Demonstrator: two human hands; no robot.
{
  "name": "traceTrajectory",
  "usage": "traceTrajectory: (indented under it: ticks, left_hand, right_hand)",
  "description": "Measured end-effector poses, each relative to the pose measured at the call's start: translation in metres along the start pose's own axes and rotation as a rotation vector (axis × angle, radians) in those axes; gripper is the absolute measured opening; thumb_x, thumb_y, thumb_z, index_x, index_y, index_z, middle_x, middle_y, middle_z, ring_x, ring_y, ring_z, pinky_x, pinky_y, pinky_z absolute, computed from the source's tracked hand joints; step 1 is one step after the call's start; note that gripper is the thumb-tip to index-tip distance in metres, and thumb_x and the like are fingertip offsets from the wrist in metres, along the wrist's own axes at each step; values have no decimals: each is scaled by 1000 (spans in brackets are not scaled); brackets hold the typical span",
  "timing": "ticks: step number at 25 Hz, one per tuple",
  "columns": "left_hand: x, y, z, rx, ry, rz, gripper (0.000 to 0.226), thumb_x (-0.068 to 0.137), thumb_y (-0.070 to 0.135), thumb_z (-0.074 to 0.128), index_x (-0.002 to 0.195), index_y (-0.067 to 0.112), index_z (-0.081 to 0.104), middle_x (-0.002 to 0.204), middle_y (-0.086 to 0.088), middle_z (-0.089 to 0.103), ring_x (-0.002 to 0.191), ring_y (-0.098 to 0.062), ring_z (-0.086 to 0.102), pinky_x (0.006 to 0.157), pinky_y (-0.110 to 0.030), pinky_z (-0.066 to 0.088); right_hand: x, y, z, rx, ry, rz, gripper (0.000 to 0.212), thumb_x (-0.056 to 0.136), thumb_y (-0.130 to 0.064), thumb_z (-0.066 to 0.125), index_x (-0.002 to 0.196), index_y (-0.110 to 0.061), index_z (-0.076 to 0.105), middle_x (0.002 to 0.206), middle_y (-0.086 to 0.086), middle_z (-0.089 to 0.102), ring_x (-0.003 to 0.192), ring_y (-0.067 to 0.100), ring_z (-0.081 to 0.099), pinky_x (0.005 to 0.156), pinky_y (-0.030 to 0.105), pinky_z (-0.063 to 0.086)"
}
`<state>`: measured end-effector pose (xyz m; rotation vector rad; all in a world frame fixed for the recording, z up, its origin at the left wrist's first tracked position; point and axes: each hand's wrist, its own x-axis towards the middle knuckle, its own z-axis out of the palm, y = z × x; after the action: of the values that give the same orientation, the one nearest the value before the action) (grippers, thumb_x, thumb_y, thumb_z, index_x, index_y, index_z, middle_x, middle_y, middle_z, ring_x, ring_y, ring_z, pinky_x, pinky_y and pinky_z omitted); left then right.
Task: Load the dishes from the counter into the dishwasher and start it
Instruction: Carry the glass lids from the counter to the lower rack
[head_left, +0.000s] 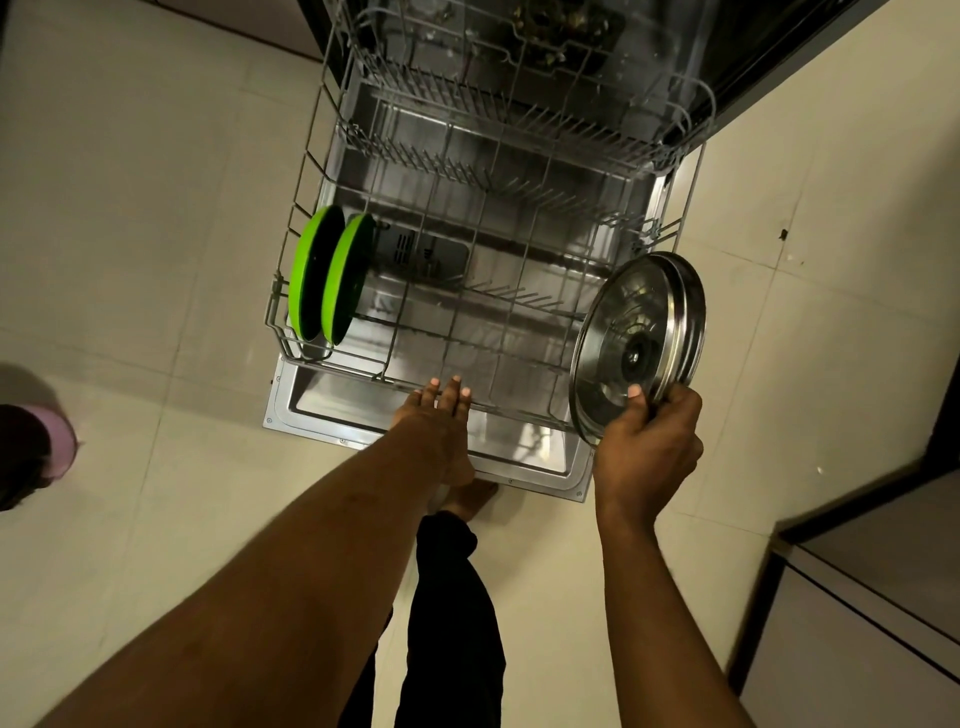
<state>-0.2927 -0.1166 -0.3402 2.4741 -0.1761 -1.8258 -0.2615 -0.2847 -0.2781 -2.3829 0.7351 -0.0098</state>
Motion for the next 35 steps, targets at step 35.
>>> traceTrajectory:
  ticks: [35]
  left_hand:
    - [0,-2,-2,-31,6,14,98,93,49,49,154,9,-17,161,-13,-23,149,-34,-15,123,-44,-1]
  right_hand:
    - [54,0,46,-189,-237,115,28,91,-26,66,114,-10,67,112,15,69,107,33,64,86,33,48]
